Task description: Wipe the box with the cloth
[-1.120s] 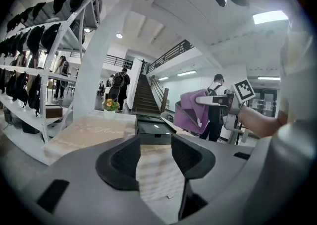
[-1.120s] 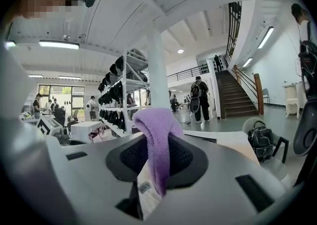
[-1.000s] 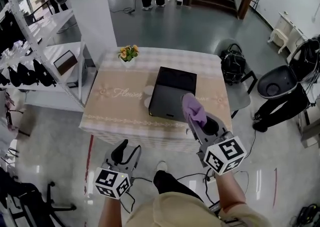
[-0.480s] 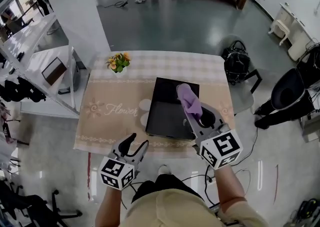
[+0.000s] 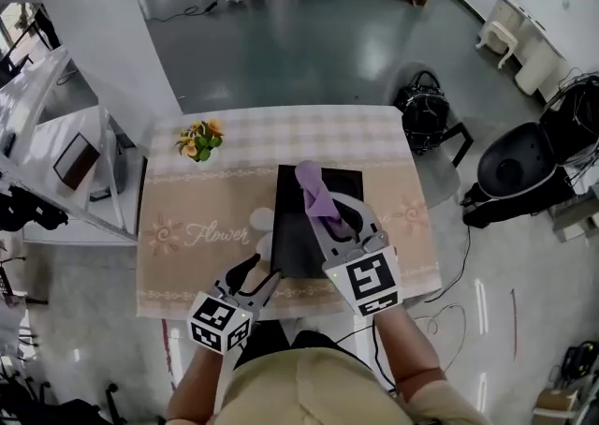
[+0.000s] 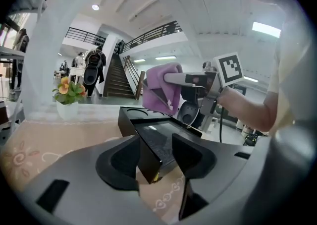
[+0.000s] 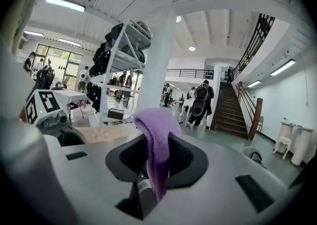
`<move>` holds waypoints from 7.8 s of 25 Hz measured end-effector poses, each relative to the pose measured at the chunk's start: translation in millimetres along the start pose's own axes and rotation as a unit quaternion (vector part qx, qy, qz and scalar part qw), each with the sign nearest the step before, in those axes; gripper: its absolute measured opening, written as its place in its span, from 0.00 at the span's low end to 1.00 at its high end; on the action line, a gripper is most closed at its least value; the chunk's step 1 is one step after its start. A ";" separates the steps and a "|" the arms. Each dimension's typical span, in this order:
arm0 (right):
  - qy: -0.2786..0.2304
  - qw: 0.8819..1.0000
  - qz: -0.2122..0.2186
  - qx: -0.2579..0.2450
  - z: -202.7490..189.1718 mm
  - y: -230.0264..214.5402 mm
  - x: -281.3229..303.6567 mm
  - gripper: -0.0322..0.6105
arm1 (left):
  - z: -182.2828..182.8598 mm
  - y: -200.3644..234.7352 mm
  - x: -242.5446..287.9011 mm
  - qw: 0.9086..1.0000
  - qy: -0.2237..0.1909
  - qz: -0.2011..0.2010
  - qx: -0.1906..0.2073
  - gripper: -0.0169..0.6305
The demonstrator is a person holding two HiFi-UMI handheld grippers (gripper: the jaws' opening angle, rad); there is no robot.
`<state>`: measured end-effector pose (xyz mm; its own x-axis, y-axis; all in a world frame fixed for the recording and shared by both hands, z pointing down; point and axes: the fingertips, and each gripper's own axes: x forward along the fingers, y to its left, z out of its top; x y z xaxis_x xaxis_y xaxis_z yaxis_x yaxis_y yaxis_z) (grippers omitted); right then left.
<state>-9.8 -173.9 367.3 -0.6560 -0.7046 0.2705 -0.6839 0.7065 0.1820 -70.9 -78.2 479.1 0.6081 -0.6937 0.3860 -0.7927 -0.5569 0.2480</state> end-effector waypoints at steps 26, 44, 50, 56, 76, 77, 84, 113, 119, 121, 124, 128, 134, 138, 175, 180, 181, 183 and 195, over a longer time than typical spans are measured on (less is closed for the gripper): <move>0.165 0.984 -0.039 -0.049 -80.9 29.0 96.8 0.21 | -31.6 -14.7 14.7 0.977 0.067 -0.199 0.022 0.36; 0.221 0.968 -0.067 -0.100 -108.6 -24.2 54.3 0.21 | -38.0 -19.4 9.6 0.989 0.051 -0.141 0.014 0.36; 0.231 0.962 -0.083 -0.117 -114.8 -37.4 42.9 0.21 | -38.2 -18.4 10.3 0.990 0.052 -0.134 0.016 0.36; 0.243 0.958 -0.106 -0.111 -121.7 -50.3 29.6 0.21 | -38.5 -18.1 12.5 0.990 0.055 -0.128 0.012 0.36; 0.141 0.981 -0.124 -0.051 -45.9 -48.8 -27.1 0.21 | -40.5 -13.5 15.4 0.993 0.054 -0.108 0.002 0.36; 0.133 0.983 -0.117 -0.050 -38.5 -43.3 -27.5 0.21 | -39.8 -12.4 15.6 0.993 0.053 -0.106 0.001 0.36; 0.096 0.993 -0.054 -0.036 -11.6 1.8 -21.7 0.21 | -28.2 -0.6 10.1 0.996 0.038 -0.083 -0.004 0.36; 0.155 0.988 0.019 0.006 -104.9 88.5 10.8 0.21 | -38.0 -6.8 3.8 0.994 0.048 -0.094 0.000 0.36; 0.197 0.979 -0.007 -0.045 -115.8 63.8 2.4 0.21 | -35.7 -6.1 3.5 0.994 0.048 -0.096 0.003 0.36; 0.210 0.976 -0.015 -0.058 -119.5 57.0 -1.7 0.21 | -35.5 -5.8 4.1 0.994 0.047 -0.097 0.004 0.36; 0.225 0.972 -0.023 -0.064 -123.4 50.1 -7.1 0.21 | -35.4 -6.4 4.8 0.994 0.050 -0.100 0.007 0.36; 0.240 0.968 -0.036 -0.066 -129.2 40.7 -13.6 0.21 | -32.8 -5.0 4.6 0.994 0.047 -0.099 0.008 0.36; 0.257 0.963 -0.052 -0.061 -134.5 28.1 -25.0 0.21 | -27.9 -4.7 4.7 0.994 0.044 -0.098 0.005 0.36; 0.274 0.957 -0.066 -0.067 -137.5 22.6 -28.8 0.21 | -26.1 -6.9 6.9 0.994 0.041 -0.099 0.005 0.35; 0.132 0.972 0.029 -0.191 -6.6 35.4 75.5 0.21 | -2.3 53.6 -41.5 0.997 -0.032 0.035 -0.060 0.22; 0.157 0.954 0.053 -0.249 -14.0 38.3 109.6 0.21 | -2.8 61.0 -47.1 0.996 -0.038 0.052 -0.061 0.22; 0.166 0.949 0.056 -0.262 -17.5 37.2 117.3 0.21 | -3.3 62.4 -48.4 0.996 -0.040 0.056 -0.061 0.22; 0.184 0.940 0.061 -0.281 -26.2 34.9 131.5 0.21 | -5.6 63.9 -50.0 0.995 -0.039 0.058 -0.065 0.22; 0.287 0.899 0.119 -0.308 -83.5 54.0 153.0 0.21 | -11.4 62.2 -46.9 0.996 -0.024 0.044 -0.072 0.22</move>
<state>-120.4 -238.1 497.5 -0.3657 -0.5041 0.7824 -0.1231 0.8594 0.4962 -149.2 -75.1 486.5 0.5353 -0.7599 0.3689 -0.8384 -0.4252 0.3409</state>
